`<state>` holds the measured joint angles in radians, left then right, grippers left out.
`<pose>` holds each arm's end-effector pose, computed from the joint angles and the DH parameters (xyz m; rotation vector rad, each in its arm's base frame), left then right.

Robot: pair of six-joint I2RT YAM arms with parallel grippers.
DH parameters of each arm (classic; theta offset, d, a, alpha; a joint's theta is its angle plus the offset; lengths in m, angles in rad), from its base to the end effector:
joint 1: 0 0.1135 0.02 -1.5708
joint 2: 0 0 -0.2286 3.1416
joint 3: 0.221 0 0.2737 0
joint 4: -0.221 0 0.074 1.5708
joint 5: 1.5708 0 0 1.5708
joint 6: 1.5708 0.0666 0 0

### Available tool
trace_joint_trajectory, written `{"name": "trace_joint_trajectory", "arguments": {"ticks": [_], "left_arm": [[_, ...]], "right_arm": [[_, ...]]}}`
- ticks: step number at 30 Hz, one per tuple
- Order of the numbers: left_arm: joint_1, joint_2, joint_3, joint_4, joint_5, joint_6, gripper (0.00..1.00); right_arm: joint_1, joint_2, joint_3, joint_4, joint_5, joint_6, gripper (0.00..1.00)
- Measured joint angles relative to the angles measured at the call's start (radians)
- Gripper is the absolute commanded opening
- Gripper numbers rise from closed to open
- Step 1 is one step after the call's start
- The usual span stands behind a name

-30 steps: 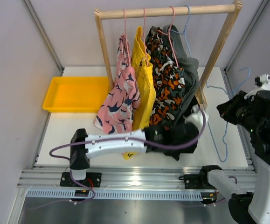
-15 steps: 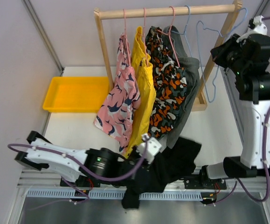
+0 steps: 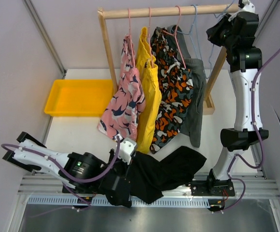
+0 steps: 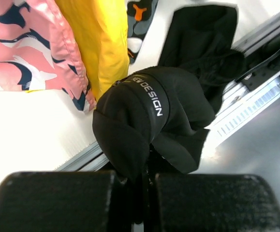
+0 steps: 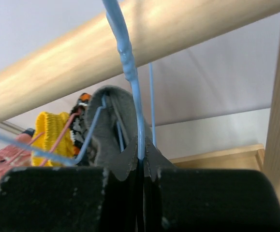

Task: Remove the shorts from the hanger

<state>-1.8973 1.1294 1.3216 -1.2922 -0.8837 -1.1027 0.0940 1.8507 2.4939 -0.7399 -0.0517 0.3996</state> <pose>-0.0236 -0.2303 0.3265 0.6193 2.1190 -0.4514 0.3986 0.0410 0.5278 0.2172 1.6701 0.4156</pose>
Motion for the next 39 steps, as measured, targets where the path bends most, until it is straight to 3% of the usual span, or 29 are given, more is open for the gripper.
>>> {"name": "trace_joint_trajectory", "arguments": {"ticks": [7, 13, 14, 16, 17, 21, 27, 34, 39], "left_arm": [[0.010, -0.047, 0.159, -0.052, -0.092, -0.002, 0.00], [0.209, -0.087, 0.257, -0.023, -0.157, 0.223, 0.00], [0.257, -0.100, 0.257, 0.004, -0.154, 0.283, 0.00], [0.337, -0.133, 0.263, 0.076, -0.151, 0.409, 0.00], [0.373, -0.145, 0.278, 0.102, -0.149, 0.467, 0.00], [0.540, -0.147, 0.401, 0.211, -0.139, 0.720, 0.00], [0.934, -0.090, 0.572, 0.347, -0.018, 0.962, 0.00], [1.356, 0.108, 0.808, 0.367, 0.239, 1.043, 0.00], [1.574, 0.333, 1.057, 0.372, 0.391, 1.040, 0.00]], "right_arm": [[0.000, -0.011, -0.197, 0.070, -0.017, 0.000, 0.00], [-0.020, -0.124, -0.404, 0.208, -0.019, -0.010, 0.01], [-0.026, -0.140, -0.422, 0.209, -0.023, -0.011, 0.42], [-0.041, -0.171, -0.461, 0.195, -0.036, -0.003, 0.93], [-0.049, -0.179, -0.476, 0.180, -0.037, -0.002, 0.99], [-0.089, -0.204, -0.576, 0.138, -0.042, 0.004, 0.99], [-0.134, -0.248, -0.731, 0.116, -0.072, 0.018, 0.99], [-0.164, -0.387, -0.829, 0.126, -0.092, 0.020, 0.99], [-0.177, -0.500, -0.941, 0.164, -0.099, 0.031, 0.99]]}}
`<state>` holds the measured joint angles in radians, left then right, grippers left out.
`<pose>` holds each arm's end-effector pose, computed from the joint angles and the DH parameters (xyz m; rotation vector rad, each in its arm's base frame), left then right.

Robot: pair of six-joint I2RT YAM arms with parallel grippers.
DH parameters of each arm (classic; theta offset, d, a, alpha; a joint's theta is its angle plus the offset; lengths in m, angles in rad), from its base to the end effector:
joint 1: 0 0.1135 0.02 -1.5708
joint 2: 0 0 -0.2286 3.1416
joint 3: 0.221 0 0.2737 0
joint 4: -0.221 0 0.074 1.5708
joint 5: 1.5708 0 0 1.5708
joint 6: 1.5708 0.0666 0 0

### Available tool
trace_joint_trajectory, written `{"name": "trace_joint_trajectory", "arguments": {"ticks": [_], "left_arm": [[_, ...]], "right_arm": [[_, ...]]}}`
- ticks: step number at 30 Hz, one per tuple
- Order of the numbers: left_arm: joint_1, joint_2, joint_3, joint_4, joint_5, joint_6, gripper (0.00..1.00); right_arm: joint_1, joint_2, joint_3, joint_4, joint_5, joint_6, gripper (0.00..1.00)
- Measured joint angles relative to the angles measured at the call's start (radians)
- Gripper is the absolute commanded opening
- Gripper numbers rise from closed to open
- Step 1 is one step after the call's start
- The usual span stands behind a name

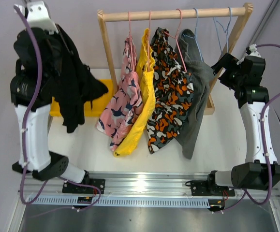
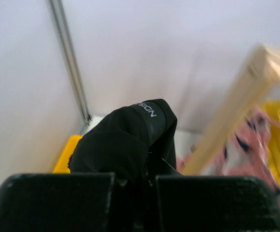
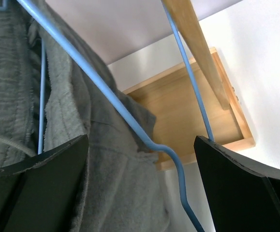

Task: Remove the shorts from the hanger

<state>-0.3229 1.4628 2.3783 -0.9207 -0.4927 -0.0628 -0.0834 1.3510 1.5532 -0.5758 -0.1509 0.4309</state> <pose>0.2406 -0.0473 0.5884 -0.1809 1.5656 0.0858 0.3495 -0.0192 0.3980 0.3999 1.9173 0.3763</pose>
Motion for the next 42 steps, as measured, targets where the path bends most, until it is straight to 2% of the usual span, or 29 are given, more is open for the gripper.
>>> {"name": "trace_joint_trajectory", "arguments": {"ticks": [2, 6, 11, 16, 19, 21, 22, 23, 29, 33, 42], "left_arm": [[0.077, 0.075, 0.055, 0.043, 0.042, -0.008, 0.00], [0.195, 0.151, 0.055, 0.113, 0.097, -0.039, 0.00], [0.249, 0.206, -0.014, 0.222, 0.108, -0.062, 0.00], [0.258, 0.174, -0.325, 0.382, 0.110, -0.087, 0.00], [0.265, 0.172, -0.489, 0.401, 0.112, -0.108, 0.01], [0.268, 0.172, -0.589, 0.406, 0.111, -0.129, 0.58], [0.269, 0.172, -0.632, 0.413, 0.113, -0.140, 0.97], [0.270, 0.166, -0.679, 0.426, 0.113, -0.155, 0.99], [0.283, 0.095, -0.861, 0.446, 0.145, -0.231, 0.99], [0.283, -0.035, -0.956, 0.454, 0.185, -0.253, 0.99], [0.272, -0.328, -1.068, 0.495, 0.270, -0.252, 0.99]], "right_arm": [[-0.001, -0.045, -0.057, 0.036, -0.008, 0.007, 0.99], [-0.003, -0.123, -0.171, 0.107, -0.042, 0.025, 0.99], [-0.005, -0.183, -0.241, 0.117, -0.047, 0.030, 1.00], [-0.009, -0.206, -0.243, 0.064, -0.022, 0.032, 0.99], [-0.009, -0.210, -0.224, 0.033, -0.010, 0.033, 0.99], [-0.010, -0.210, -0.202, 0.007, -0.002, 0.032, 0.99], [-0.011, -0.210, -0.190, -0.003, 0.004, 0.032, 0.99], [-0.012, -0.210, -0.176, -0.014, 0.007, 0.031, 0.99], [-0.015, -0.175, -0.049, -0.087, 0.003, 0.009, 0.99], [-0.017, -0.166, 0.018, -0.129, 0.002, 0.000, 0.99], [-0.017, -0.164, 0.126, -0.145, -0.023, -0.002, 0.99]]}}
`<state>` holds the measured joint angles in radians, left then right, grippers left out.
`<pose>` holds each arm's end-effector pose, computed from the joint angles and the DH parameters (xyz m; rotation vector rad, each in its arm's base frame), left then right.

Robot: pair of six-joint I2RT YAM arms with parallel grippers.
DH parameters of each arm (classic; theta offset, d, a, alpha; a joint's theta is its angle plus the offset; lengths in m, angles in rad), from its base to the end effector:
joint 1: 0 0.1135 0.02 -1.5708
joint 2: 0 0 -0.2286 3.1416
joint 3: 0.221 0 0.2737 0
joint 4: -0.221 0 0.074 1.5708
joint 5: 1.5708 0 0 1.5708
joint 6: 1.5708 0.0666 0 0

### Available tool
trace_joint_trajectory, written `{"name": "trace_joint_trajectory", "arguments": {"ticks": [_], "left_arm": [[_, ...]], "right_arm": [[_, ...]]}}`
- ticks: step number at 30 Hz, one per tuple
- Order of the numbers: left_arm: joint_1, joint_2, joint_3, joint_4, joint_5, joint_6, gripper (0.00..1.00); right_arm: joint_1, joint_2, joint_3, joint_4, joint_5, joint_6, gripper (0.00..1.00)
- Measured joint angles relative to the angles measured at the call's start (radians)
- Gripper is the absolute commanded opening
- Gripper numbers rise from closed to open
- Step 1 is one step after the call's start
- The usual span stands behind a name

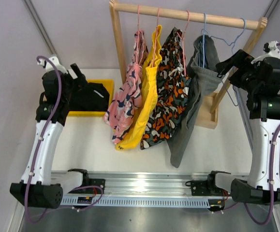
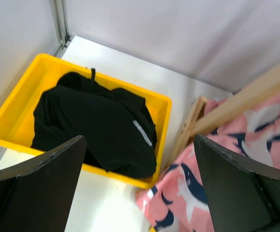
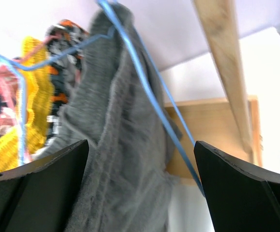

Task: Remove the shorts from the hanger

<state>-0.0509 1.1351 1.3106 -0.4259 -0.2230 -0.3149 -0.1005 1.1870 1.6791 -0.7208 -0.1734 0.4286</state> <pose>0.3110 -0.0011 0.3920 -0.3938 1.7720 -0.0563 0.2771 -0.0164 0.4729 0.3525 1.7784 0.3896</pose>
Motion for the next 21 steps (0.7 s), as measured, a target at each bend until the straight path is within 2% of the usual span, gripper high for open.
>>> {"name": "trace_joint_trajectory", "arguments": {"ticks": [10, 17, 21], "left_arm": [[-0.008, -0.145, -0.203, -0.009, 0.055, 0.010, 0.99], [-0.008, -0.200, -0.303, -0.013, 0.081, 0.013, 0.99], [-0.008, -0.227, -0.339, -0.004, 0.090, 0.020, 0.99]], "right_arm": [[0.028, 0.056, 0.051, 0.186, -0.143, 0.040, 0.99], [0.055, 0.160, 0.058, 0.264, -0.176, 0.060, 0.99], [0.128, 0.187, 0.060, 0.285, -0.159, 0.073, 1.00]]}}
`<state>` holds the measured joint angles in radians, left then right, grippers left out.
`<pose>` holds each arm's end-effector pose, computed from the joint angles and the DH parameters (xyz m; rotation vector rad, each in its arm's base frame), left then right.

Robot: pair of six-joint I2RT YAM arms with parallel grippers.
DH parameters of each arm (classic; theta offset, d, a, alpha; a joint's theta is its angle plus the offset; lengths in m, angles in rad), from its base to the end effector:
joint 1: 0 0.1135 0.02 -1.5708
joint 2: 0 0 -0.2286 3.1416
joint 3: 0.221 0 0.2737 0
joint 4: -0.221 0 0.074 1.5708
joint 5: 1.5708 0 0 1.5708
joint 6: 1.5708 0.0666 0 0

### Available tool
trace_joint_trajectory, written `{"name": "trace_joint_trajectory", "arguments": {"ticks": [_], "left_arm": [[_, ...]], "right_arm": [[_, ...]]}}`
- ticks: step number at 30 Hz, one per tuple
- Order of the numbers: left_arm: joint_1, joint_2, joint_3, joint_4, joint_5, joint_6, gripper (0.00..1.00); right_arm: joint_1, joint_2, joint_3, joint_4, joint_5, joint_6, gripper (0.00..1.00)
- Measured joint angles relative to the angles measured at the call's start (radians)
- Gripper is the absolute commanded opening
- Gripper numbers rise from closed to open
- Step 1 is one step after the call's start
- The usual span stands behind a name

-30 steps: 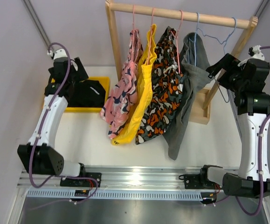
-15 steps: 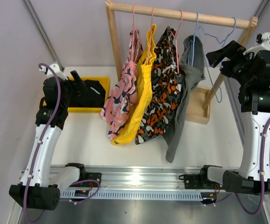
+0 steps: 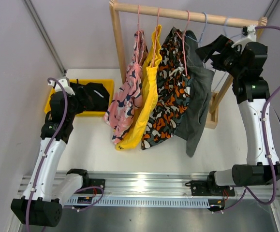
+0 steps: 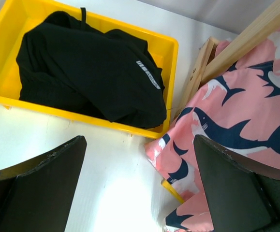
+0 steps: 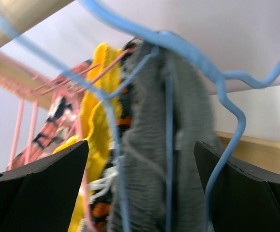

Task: Remove the shorts from the hanger

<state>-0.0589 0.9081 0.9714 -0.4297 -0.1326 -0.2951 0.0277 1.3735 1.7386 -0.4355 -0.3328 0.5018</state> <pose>0.2728 -0.0073 0.3203 -0.3154 1.9094 -0.1076 0.3391 0.0312 0.4794 0.1373 1.6754 0.6742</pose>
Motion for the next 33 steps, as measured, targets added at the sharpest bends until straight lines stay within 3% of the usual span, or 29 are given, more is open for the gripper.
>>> {"name": "trace_joint_trajectory", "arguments": {"ticks": [5, 12, 26, 33], "left_arm": [[0.000, -0.004, -0.036, 0.003, 0.014, 0.000, 0.99], [-0.001, -0.006, -0.044, 0.006, 0.033, 0.000, 0.99], [-0.002, -0.019, -0.061, 0.025, 0.063, 0.000, 0.99], [-0.005, -0.025, -0.066, 0.029, 0.068, -0.001, 0.99]], "right_arm": [[0.108, 0.023, 0.048, 0.004, 0.021, -0.002, 0.99], [0.132, 0.021, 0.087, -0.003, 0.082, -0.012, 0.99], [0.078, -0.147, 0.068, -0.280, 0.478, -0.173, 0.99], [0.090, -0.156, 0.148, -0.319, 0.410, -0.164, 0.98]]}}
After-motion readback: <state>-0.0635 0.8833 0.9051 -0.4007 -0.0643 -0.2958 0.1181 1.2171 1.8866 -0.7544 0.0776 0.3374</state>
